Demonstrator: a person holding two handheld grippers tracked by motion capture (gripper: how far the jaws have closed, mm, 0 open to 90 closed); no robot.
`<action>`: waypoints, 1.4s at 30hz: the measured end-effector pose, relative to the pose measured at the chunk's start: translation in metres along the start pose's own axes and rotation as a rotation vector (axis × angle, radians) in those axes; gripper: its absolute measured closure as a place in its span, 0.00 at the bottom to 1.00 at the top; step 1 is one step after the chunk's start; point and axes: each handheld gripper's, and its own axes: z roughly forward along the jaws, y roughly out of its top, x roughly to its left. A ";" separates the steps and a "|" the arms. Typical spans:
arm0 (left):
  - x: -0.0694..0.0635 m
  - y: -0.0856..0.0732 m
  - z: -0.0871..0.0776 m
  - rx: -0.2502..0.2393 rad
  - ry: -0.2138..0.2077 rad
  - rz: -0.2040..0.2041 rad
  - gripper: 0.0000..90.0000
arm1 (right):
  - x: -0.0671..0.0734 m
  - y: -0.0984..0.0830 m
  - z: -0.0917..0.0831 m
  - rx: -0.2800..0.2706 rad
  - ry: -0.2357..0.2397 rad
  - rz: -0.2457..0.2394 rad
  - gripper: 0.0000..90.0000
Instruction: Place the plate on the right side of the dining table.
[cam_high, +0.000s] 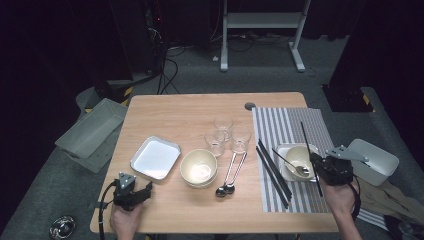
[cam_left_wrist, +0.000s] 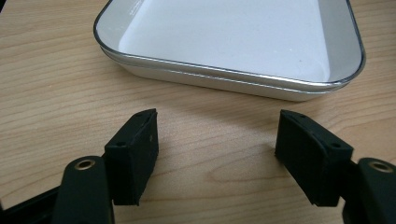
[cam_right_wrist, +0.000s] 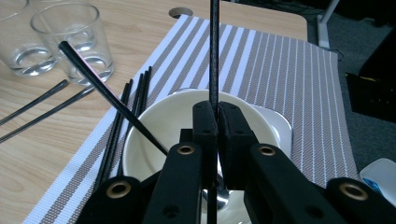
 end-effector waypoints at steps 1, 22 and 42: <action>0.000 0.000 0.000 0.000 0.000 -0.001 0.34 | -0.002 0.000 0.000 0.001 -0.002 0.001 0.96; 0.000 0.000 0.000 0.001 0.003 -0.002 0.34 | -0.035 0.001 0.011 0.049 -0.045 0.025 0.96; 0.000 0.000 0.000 0.001 0.006 -0.002 0.33 | -0.054 0.010 0.029 0.090 -0.039 0.017 0.96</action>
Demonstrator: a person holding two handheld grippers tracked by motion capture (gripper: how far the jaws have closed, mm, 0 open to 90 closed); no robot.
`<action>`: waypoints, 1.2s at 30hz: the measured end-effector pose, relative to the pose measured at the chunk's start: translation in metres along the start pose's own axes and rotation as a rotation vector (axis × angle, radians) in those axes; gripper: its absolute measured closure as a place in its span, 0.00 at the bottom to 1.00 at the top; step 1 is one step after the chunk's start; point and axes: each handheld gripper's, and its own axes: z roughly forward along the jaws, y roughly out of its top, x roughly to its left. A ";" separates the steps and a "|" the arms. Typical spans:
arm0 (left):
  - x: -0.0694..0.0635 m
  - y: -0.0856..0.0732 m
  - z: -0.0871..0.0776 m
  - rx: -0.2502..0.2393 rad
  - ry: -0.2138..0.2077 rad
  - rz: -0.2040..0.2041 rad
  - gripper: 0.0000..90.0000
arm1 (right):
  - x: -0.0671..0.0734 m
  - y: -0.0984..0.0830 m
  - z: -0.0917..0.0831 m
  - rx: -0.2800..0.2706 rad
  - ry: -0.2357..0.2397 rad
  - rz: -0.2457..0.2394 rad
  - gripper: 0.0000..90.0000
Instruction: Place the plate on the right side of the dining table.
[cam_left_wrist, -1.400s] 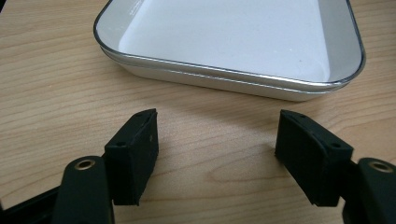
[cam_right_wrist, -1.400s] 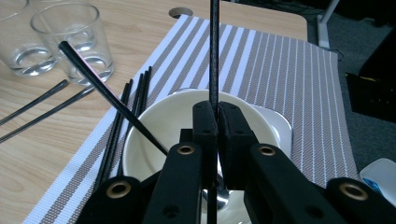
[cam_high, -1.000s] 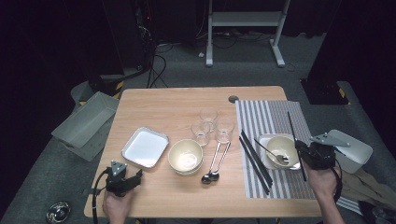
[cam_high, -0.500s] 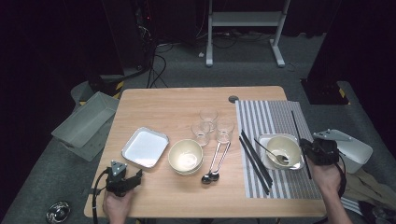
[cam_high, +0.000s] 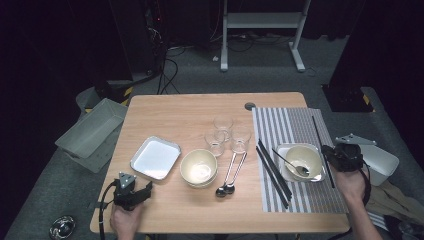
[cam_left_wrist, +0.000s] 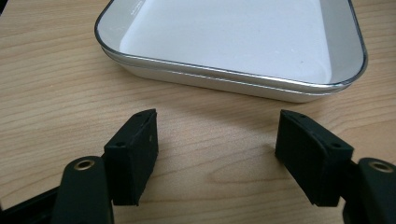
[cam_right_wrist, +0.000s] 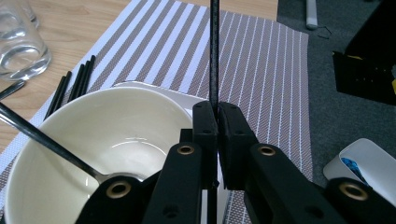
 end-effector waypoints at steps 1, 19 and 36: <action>0.000 0.000 0.000 0.000 0.000 0.000 0.33 | -0.001 0.001 0.001 0.003 0.001 -0.002 0.96; 0.000 0.000 0.000 0.000 0.002 -0.001 0.33 | -0.012 0.003 0.023 0.042 0.035 -0.003 0.96; 0.000 0.000 0.000 0.001 0.003 -0.002 0.33 | -0.019 0.008 0.042 0.086 0.079 -0.007 0.96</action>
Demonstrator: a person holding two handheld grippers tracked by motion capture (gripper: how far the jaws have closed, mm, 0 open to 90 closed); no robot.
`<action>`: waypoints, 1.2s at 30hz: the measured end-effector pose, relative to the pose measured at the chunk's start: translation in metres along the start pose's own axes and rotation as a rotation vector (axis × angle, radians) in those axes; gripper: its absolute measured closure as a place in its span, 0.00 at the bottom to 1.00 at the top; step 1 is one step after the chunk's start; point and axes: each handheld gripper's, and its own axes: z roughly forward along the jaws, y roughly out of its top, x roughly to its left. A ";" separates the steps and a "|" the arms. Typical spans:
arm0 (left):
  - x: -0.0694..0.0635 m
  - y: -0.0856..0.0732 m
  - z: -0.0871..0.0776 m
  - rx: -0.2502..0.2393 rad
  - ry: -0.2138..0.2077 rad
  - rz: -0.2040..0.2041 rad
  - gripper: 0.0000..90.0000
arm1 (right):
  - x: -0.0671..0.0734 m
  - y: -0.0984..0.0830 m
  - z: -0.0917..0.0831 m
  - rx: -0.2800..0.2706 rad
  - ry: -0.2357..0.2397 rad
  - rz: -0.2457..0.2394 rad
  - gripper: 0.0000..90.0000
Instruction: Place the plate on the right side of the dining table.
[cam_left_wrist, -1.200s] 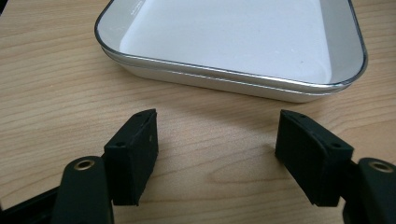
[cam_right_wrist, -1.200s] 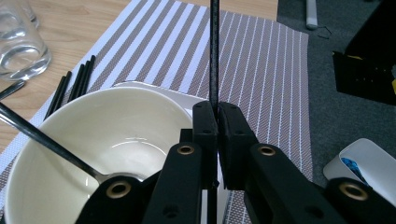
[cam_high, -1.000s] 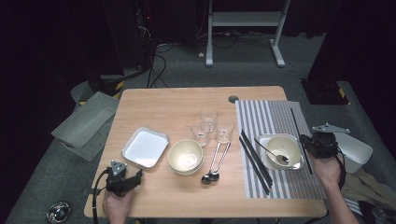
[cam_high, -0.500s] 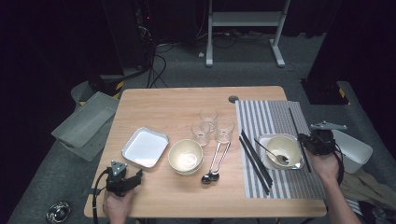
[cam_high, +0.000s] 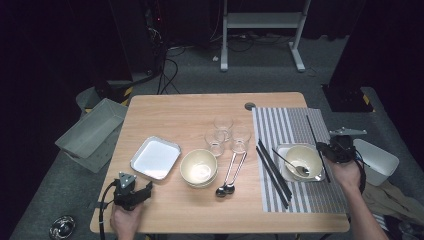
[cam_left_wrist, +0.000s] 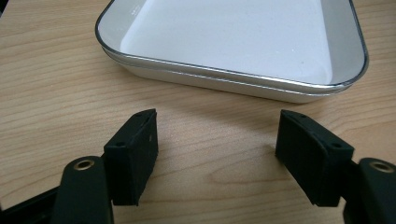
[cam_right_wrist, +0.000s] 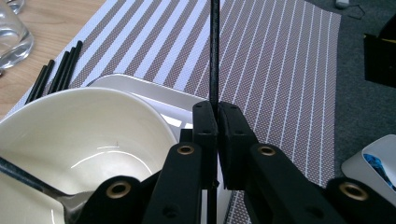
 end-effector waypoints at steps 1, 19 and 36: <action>0.000 0.000 0.000 0.000 0.000 0.000 0.33 | 0.000 0.000 0.001 0.002 0.002 0.002 0.96; 0.000 0.000 0.000 0.001 0.004 -0.003 0.33 | -0.010 0.001 0.020 0.061 0.059 -0.012 0.96; 0.000 0.000 0.000 0.001 0.003 -0.004 0.33 | -0.012 0.002 0.033 0.086 0.108 -0.011 0.96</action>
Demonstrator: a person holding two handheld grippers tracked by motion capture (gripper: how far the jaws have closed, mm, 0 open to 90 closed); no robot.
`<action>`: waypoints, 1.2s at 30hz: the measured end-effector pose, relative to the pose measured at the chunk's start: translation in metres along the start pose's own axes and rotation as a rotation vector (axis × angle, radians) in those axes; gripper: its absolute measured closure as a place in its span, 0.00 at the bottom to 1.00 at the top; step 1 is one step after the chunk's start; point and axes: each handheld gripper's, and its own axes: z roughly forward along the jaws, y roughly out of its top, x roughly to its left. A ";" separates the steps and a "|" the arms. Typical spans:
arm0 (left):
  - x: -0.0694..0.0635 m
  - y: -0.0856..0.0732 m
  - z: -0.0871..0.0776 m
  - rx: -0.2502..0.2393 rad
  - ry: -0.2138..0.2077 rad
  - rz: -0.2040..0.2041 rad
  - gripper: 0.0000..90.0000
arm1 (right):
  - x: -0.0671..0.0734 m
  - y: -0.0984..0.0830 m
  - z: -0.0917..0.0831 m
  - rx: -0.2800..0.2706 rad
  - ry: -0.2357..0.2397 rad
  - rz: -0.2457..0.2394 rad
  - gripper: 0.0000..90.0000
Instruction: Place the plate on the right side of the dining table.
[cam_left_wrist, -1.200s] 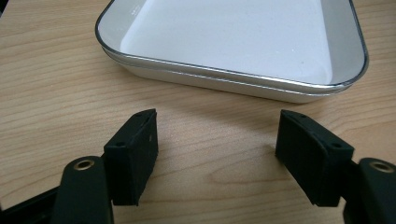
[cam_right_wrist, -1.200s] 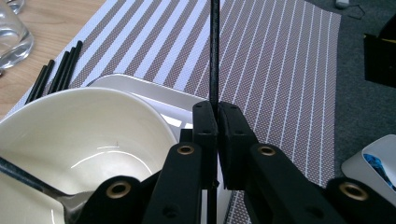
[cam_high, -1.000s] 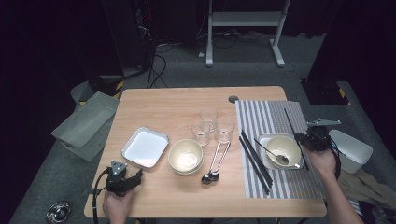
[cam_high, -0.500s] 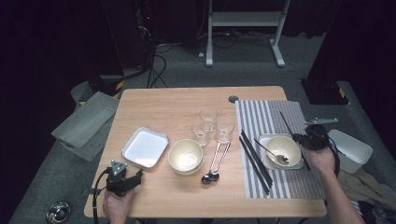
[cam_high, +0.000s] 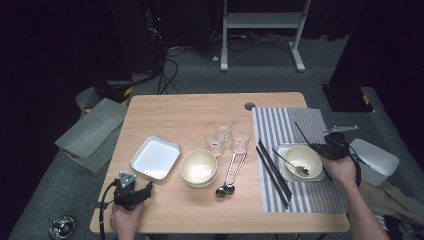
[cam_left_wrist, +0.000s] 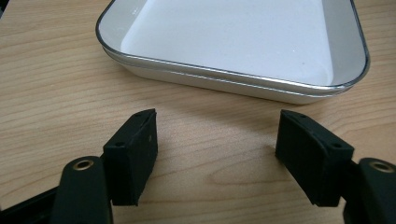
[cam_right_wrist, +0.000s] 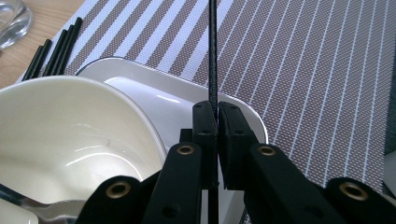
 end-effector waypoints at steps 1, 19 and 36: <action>0.000 0.000 0.000 0.000 0.000 0.000 0.33 | 0.000 0.000 0.001 0.002 0.001 -0.002 0.96; 0.000 0.000 0.000 0.000 0.000 0.000 0.33 | -0.002 0.010 0.012 0.055 0.043 -0.008 0.96; 0.000 0.000 0.000 0.000 0.000 0.000 0.33 | -0.005 0.017 0.022 0.111 0.077 0.009 0.95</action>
